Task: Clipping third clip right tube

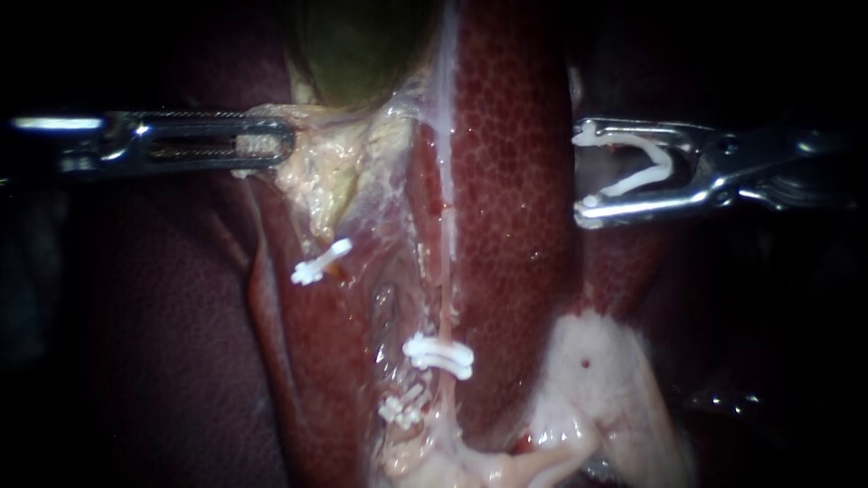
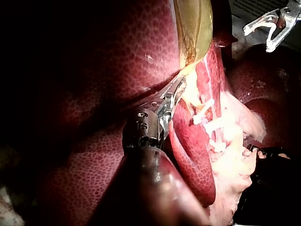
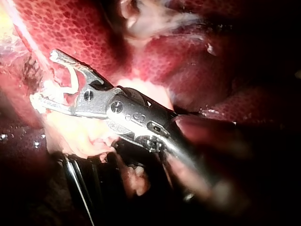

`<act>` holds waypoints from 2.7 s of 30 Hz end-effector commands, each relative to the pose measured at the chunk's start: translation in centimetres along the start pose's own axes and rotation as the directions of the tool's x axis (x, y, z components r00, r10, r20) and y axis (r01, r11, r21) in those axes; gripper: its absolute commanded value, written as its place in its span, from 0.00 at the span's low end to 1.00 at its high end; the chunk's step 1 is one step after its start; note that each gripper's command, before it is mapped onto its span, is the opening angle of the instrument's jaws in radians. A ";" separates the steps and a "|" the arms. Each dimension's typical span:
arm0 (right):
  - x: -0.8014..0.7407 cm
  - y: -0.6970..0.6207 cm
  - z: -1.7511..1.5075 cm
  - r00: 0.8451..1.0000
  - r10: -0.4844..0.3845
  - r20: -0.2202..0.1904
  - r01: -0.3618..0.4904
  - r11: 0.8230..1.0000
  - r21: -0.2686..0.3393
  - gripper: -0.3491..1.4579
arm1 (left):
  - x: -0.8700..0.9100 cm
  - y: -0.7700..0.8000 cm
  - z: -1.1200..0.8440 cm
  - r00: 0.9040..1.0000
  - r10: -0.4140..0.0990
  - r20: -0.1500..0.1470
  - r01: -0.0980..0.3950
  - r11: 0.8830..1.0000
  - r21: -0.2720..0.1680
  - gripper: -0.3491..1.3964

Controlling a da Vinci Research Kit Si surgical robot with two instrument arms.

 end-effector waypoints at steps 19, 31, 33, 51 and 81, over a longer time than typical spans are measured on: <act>-1.45 -0.02 1.01 0.983 0.125 0.137 -0.135 0.988 0.072 0.50 | 0.01 -0.01 -0.02 1.000 0.001 0.000 -0.001 1.000 0.000 0.08; -1.90 0.03 1.39 0.972 0.160 0.174 -0.176 0.981 0.077 0.49 | 0.01 -0.03 -0.03 1.000 0.000 0.000 0.000 1.000 -0.001 0.08; -1.92 0.05 1.42 0.970 0.172 0.174 -0.187 0.980 0.073 0.49 | 0.01 -0.03 -0.03 1.000 0.000 0.000 0.000 1.000 -0.001 0.08; -1.96 0.24 1.54 0.964 0.193 0.185 -0.201 0.979 0.026 0.49 | 0.01 -0.05 -0.03 1.000 0.000 0.001 0.000 1.000 -0.003 0.08; -2.01 0.26 1.79 0.963 0.207 0.175 -0.217 0.975 0.040 0.50 | 0.03 -0.08 -0.02 1.000 0.000 0.002 0.000 1.000 -0.005 0.08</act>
